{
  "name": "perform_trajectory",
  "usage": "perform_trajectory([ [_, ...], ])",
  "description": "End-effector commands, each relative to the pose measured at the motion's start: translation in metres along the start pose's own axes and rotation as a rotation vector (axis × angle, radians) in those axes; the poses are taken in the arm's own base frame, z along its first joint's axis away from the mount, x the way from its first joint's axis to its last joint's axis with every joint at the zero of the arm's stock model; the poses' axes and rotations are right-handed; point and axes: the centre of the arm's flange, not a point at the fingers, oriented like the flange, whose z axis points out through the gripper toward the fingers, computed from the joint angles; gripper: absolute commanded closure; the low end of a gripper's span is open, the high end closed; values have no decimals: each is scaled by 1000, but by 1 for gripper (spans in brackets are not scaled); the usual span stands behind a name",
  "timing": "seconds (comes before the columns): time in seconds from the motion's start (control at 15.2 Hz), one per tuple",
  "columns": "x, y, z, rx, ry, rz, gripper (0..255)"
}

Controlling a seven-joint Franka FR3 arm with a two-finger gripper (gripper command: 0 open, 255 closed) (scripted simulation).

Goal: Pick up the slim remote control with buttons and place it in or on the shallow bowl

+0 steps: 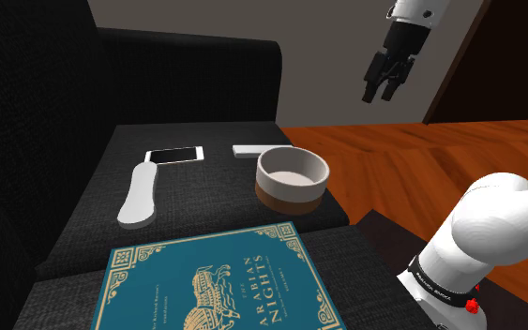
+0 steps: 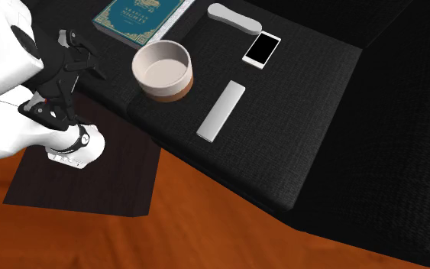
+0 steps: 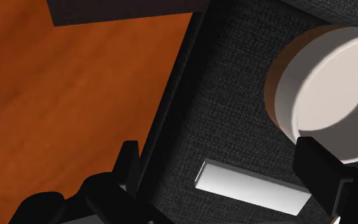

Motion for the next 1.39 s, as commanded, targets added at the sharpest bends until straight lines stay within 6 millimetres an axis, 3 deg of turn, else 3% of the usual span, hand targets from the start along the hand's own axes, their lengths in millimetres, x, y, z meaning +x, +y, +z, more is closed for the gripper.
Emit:
perform_trajectory([
  [0.0,0,0,0,0,0,0,0],
  [0.66,106,-18,81,10,-23,-398,0],
  [1.32,195,-76,163,19,-46,-797,0],
])
